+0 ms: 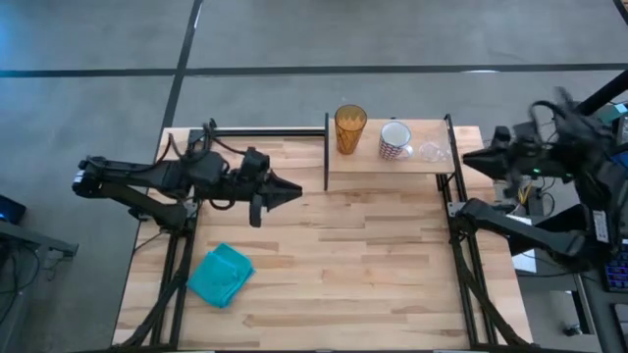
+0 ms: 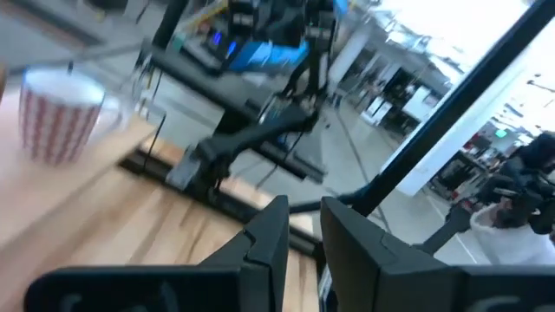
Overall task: Stack small to large cups/mugs on shelf
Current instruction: Return to Home Position
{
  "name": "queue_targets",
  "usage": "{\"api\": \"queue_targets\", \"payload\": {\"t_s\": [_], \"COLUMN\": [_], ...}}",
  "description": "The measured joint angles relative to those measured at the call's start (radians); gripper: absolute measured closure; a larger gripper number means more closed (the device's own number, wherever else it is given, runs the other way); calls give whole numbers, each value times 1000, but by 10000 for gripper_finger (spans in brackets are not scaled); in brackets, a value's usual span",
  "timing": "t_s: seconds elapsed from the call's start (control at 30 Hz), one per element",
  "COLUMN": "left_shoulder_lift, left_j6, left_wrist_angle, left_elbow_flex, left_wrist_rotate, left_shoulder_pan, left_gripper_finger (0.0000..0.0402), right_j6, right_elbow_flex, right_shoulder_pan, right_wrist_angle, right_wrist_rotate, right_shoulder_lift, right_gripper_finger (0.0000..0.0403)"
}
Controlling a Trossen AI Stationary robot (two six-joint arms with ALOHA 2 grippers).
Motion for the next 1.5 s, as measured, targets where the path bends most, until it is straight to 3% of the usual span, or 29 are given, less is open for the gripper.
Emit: {"api": "queue_targets", "payload": {"t_s": [0.3,0.4,0.53,0.73,0.97,1.1,1.23,1.5], "left_shoulder_lift": [-50,-67,-90,-109,-115,-117,-134,-170], "left_j6": [139,166,181,258,439,526,558,561], "left_wrist_angle": [80,80,77,76,76,77,77,77], "left_elbow_flex": [5,5,2,2,0,5,5,3], "left_wrist_rotate": [-22,-83,-147,-235,-477,-586,-589,-591], "left_shoulder_pan": [0,1,1,1,1,8,25,34], "left_gripper_finger": [345,345,345,345,345,345,345,345], "right_j6": [43,-32,-160,-289,-346,-348,-318,-216], "right_elbow_flex": [0,0,-1,-3,-65,-116,-150,-253], "right_shoulder_pan": [0,0,0,0,0,0,0,18], "right_wrist_angle": [110,112,109,81,121,308,489,507], "right_wrist_rotate": [-33,-92,-90,15,53,144,172,181], "right_shoulder_lift": [-146,-116,-67,-20,15,18,22,79], "right_gripper_finger": [344,344,344,344,344,344,344,344]}}
